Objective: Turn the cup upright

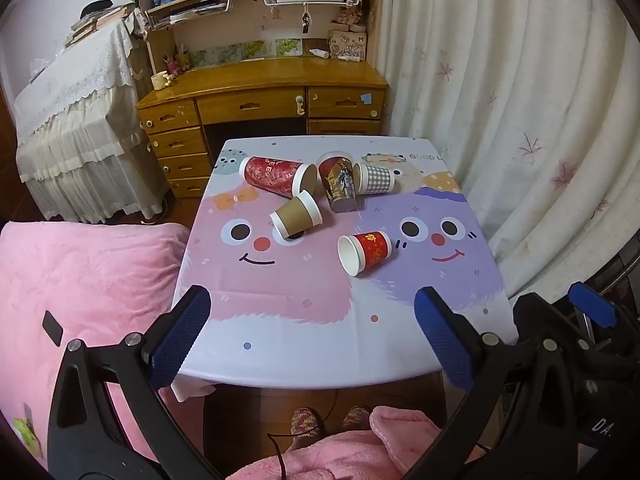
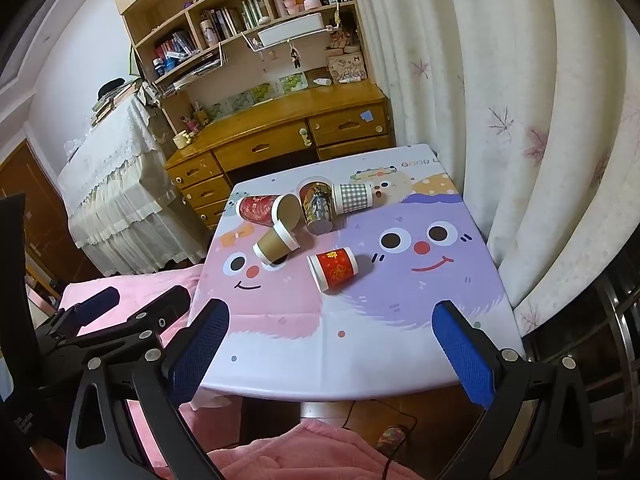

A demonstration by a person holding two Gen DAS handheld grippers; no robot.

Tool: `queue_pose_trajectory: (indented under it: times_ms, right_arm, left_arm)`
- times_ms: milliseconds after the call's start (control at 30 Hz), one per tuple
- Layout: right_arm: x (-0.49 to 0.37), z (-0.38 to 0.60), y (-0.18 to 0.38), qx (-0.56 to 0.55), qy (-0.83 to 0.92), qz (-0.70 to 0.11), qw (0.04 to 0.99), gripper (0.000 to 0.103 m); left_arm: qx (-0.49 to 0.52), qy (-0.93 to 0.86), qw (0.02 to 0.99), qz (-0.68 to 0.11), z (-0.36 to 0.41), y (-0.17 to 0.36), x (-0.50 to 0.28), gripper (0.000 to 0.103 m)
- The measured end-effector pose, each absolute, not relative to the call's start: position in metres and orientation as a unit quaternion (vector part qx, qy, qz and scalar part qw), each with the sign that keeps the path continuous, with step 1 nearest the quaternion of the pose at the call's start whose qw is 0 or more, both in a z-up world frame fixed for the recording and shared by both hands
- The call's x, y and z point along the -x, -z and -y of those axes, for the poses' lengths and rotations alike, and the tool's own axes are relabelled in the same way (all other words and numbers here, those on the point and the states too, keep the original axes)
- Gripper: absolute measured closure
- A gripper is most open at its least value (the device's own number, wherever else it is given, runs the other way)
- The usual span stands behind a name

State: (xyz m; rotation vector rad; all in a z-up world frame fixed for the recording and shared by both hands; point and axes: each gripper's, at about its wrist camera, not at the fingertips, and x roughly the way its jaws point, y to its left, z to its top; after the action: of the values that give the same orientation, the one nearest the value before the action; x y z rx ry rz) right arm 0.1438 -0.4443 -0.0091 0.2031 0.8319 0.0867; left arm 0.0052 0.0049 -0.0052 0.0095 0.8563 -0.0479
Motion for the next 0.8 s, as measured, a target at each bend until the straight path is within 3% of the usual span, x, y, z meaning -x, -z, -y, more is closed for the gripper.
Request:
queue_pose_trajectory:
  times_ms: [800]
  right_arm:
    - [-0.1477,0.441,0.0096,-0.093,-0.039,-0.406,0.908,0.0]
  left_arm:
    - [-0.003,0.023,0.91,-0.414,-0.0099,0.0099,-0.0065,0.002]
